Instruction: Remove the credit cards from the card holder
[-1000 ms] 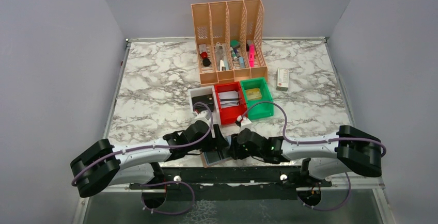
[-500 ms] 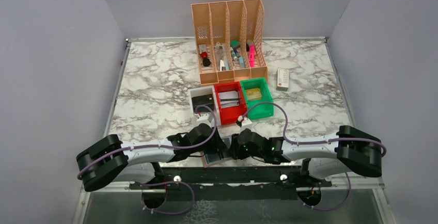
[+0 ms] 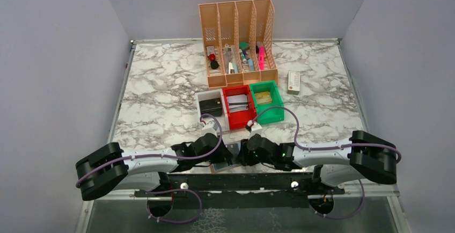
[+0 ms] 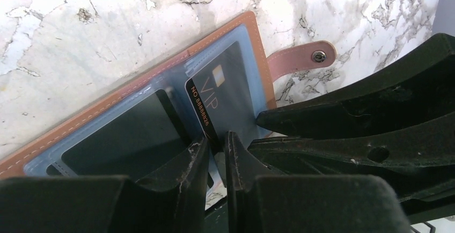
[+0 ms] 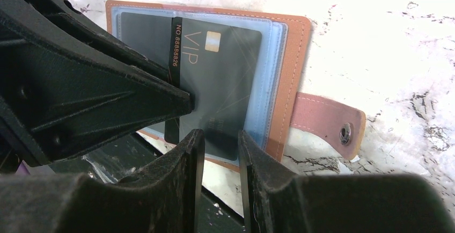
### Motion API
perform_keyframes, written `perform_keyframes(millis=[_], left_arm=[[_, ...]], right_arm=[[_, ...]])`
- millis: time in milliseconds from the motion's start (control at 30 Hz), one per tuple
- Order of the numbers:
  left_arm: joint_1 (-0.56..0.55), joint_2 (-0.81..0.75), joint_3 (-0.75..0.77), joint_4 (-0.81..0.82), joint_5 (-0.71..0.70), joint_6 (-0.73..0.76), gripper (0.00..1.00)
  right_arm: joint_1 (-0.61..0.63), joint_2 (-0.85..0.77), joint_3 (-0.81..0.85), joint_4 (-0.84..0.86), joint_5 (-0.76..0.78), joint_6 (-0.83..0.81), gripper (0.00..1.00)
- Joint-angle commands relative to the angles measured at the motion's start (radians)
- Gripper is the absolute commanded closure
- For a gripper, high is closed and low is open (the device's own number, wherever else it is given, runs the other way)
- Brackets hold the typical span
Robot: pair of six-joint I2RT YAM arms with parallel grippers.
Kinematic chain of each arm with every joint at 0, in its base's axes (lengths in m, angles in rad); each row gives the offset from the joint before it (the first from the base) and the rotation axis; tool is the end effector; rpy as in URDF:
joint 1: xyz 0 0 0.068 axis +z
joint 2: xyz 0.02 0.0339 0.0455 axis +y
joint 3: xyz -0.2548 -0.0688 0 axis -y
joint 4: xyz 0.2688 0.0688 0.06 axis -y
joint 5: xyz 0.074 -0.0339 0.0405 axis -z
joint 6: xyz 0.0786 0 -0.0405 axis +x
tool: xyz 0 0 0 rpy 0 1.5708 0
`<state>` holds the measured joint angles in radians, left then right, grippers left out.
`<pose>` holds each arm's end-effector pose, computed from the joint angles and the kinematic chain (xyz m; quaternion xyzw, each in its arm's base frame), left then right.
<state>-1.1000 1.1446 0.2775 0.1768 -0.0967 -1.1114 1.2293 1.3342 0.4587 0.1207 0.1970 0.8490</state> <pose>0.1209 -0.2209 0.0824 -0.0257 0.9035 -0.3608 0.2300 0.1111 0.2668 0.0897 -0.1343 0.9044 0.2946 0.2780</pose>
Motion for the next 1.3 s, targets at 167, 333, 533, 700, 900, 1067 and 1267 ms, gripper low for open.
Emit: perform_keyframes(millis=[167, 333, 533, 700, 900, 1067, 1267], left_arm=[[-0.037, 0.011, -0.006, 0.064, -0.019, -0.035, 0.83], [-0.040, 0.008, -0.006, 0.064, -0.017, -0.030, 0.73], [-0.042, 0.010, -0.006, 0.066, -0.006, -0.024, 0.69], [-0.046, 0.001, -0.012, 0.069, 0.001, -0.016, 0.77], [-0.048, -0.016, -0.020, 0.069, -0.001, -0.015, 0.85], [-0.048, -0.028, -0.024, 0.068, -0.007, -0.015, 0.78], [-0.048, -0.031, -0.024, 0.067, -0.003, -0.011, 0.76]], right_arm=[[0.003, 0.017, -0.020, -0.026, -0.007, 0.010, 0.66], [0.003, 0.019, -0.022, -0.026, -0.004, 0.015, 0.66], [0.003, 0.028, -0.017, -0.026, -0.007, 0.016, 0.66], [0.003, 0.033, -0.015, -0.025, -0.006, 0.017, 0.66], [0.003, 0.043, -0.009, -0.026, -0.005, 0.014, 0.66], [0.003, 0.049, -0.004, -0.027, -0.007, 0.015, 0.66], [0.003, 0.052, 0.001, -0.030, -0.007, 0.015, 0.66]])
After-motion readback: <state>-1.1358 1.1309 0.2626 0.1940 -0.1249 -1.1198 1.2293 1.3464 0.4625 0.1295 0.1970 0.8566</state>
